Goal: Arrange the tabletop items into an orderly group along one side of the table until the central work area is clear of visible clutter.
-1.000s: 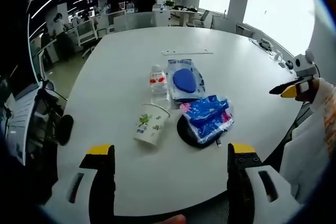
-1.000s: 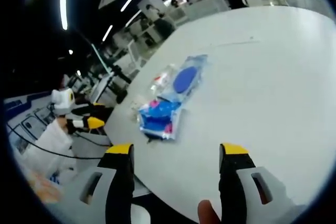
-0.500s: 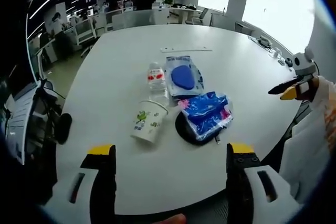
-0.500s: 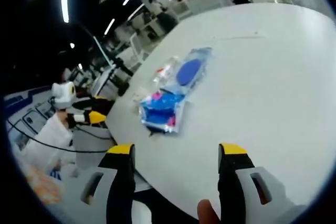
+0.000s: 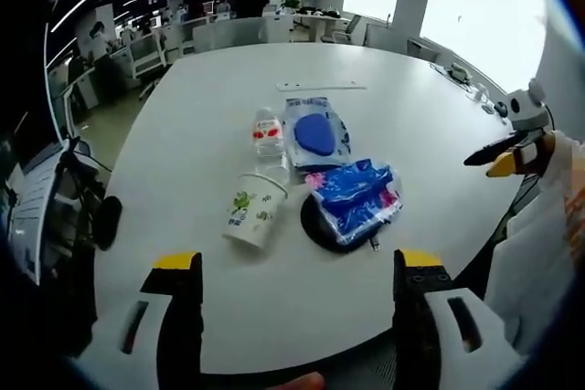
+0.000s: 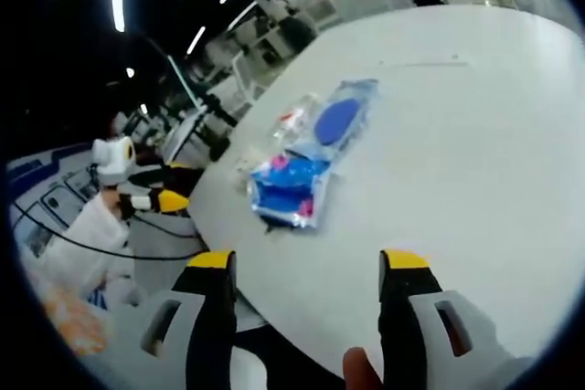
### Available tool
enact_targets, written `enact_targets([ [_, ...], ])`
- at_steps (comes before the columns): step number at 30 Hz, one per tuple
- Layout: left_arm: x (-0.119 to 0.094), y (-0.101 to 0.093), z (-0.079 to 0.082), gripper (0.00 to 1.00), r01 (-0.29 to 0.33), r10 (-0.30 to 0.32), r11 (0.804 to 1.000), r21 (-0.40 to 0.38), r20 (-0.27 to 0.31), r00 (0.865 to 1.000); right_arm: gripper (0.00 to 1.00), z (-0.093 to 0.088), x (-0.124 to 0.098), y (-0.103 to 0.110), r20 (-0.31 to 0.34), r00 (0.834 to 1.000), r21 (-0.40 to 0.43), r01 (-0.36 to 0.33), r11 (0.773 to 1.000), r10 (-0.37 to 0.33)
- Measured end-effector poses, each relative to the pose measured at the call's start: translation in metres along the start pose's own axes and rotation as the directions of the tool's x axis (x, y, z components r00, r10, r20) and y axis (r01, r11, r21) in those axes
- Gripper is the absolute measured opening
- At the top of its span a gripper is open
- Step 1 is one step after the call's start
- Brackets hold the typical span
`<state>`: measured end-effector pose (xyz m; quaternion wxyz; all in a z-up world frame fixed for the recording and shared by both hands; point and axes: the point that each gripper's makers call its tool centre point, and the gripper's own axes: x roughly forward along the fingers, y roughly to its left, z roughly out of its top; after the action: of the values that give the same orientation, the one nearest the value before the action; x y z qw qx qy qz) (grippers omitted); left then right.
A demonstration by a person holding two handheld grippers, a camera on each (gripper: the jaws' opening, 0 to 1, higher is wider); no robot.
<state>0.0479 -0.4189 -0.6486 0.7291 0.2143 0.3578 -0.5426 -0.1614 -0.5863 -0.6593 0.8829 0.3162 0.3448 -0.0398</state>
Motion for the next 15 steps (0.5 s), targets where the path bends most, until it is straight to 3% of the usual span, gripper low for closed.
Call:
enact_targets([
  [9,0.0005,-0.0009,0.001,0.87,0.004,-0.004,1.0,0.0,0.007,1.0,0.6,0.0003,-0.0012,-0.0022,0.01,1.0,0.006,0.014,1.0,-0.014],
  [15,0.0025,-0.0041,0.0022,0.79,0.008,-0.009,1.0,0.002,0.024,1.0,0.58,0.0028,-0.0011,-0.006,0.026,0.999,0.006,0.028,1.0,-0.028],
])
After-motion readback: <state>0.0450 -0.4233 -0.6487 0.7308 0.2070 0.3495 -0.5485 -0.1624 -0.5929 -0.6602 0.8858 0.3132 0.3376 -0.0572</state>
